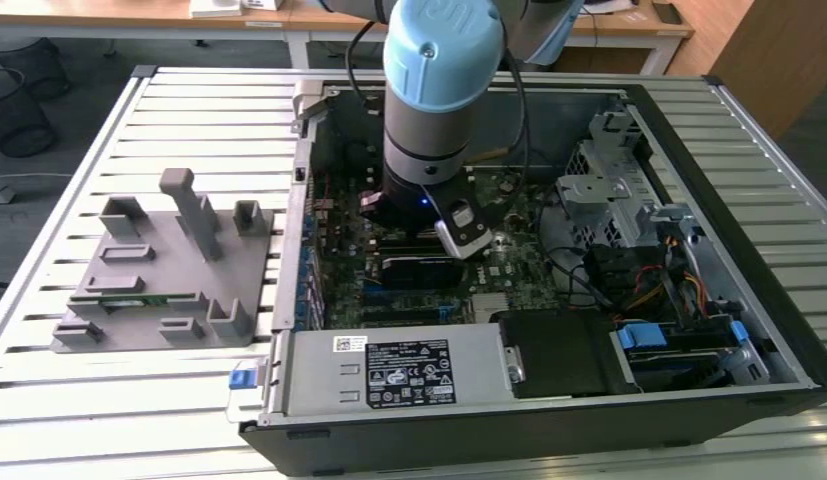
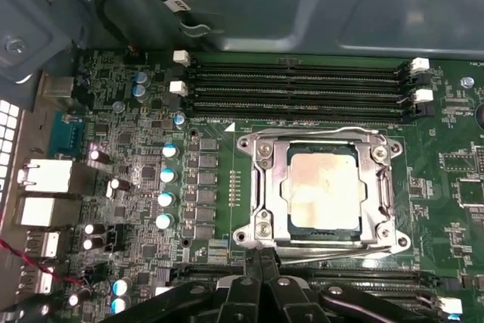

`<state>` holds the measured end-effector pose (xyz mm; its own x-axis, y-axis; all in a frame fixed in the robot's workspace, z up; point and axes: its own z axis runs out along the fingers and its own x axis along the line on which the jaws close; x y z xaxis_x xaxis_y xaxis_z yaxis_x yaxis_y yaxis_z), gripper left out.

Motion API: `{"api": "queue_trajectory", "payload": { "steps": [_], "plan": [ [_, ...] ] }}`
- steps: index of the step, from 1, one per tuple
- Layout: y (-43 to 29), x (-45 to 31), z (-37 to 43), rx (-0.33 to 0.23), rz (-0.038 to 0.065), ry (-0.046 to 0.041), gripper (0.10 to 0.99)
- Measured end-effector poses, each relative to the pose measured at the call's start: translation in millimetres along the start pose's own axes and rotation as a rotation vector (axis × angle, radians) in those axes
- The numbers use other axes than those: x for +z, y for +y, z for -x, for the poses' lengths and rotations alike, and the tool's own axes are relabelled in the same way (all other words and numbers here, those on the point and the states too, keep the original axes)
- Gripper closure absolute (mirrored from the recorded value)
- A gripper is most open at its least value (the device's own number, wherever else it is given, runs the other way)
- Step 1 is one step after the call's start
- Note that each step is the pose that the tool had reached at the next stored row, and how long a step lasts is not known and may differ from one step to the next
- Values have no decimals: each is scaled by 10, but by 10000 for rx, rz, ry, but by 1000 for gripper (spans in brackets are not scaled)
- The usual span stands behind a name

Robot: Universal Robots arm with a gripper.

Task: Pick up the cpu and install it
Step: 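Install the second cpu locking lever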

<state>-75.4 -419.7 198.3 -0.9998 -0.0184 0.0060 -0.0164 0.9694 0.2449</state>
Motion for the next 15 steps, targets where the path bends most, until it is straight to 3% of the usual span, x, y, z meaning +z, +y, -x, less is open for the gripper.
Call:
{"api": "queue_trajectory", "payload": {
  "steps": [5,15],
  "plan": [
    [-7,31,-3,-2,143,-4,980],
    [-14,59,-28,-4,327,-7,980]
  ]
}}
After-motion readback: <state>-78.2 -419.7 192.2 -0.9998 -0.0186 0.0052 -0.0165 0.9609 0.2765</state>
